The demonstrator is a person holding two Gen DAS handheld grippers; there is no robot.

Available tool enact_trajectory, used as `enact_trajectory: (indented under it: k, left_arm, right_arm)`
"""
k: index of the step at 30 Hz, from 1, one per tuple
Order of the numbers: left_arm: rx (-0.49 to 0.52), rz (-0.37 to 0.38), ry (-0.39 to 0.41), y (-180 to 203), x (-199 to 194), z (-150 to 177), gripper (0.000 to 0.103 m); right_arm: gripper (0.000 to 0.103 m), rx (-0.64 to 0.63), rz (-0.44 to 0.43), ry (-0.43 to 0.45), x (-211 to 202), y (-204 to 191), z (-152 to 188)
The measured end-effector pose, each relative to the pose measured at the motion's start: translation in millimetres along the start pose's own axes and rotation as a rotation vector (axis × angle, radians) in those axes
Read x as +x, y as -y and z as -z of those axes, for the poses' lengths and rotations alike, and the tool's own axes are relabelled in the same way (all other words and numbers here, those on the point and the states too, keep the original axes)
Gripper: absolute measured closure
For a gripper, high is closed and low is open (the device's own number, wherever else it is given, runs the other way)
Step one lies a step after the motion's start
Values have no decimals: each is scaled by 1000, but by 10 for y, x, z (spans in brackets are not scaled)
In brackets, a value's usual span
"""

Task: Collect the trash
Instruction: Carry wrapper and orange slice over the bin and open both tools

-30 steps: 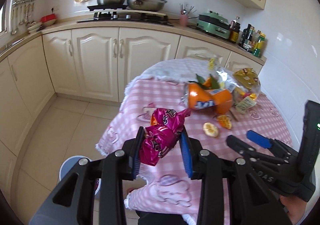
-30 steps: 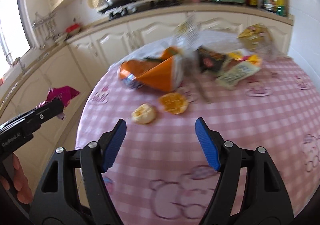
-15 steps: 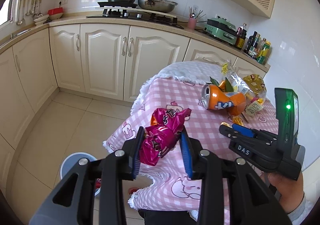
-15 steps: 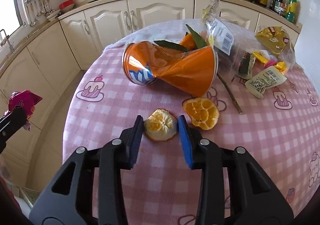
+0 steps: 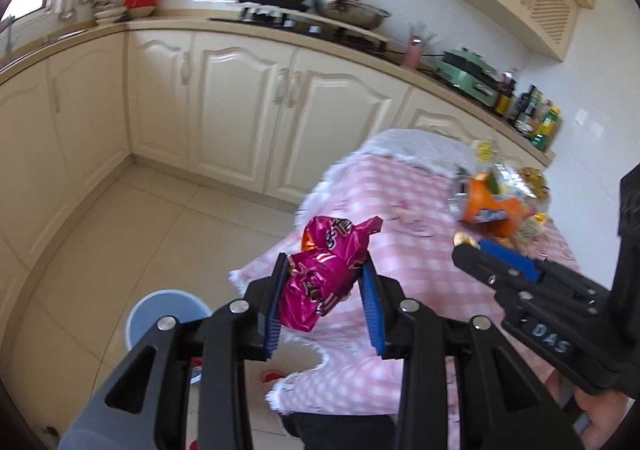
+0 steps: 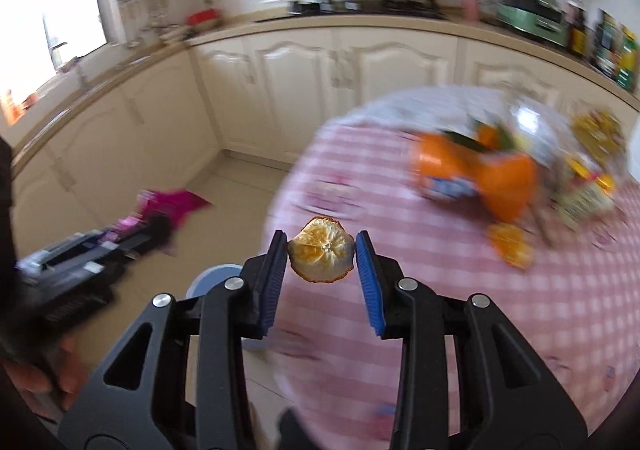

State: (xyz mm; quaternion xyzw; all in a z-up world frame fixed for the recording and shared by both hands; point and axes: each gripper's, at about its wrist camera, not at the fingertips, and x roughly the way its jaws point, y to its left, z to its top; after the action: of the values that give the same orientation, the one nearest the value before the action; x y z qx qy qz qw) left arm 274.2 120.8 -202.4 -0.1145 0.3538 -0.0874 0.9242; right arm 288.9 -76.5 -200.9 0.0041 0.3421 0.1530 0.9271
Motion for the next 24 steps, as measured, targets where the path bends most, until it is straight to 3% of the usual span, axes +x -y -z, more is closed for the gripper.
enact_trajectory:
  k: [5, 9, 17, 24]
  left_arm:
    - [-82, -113, -39, -625, 83, 116, 69]
    - [-147, -194, -100, -1133, 285, 245, 69]
    - [-242, -287, -243, -1977, 979, 468, 69]
    - [-267, -331, -273, -2354, 1384, 463, 63]
  right_arm:
    - [68, -55, -120, -56, 520, -600, -35]
    - [68, -56, -221, -158, 1212, -996, 78]
    - [68, -54, -234, -301, 2319, -1329, 295]
    - [68, -38, -237, -348, 2835, -1364, 343]
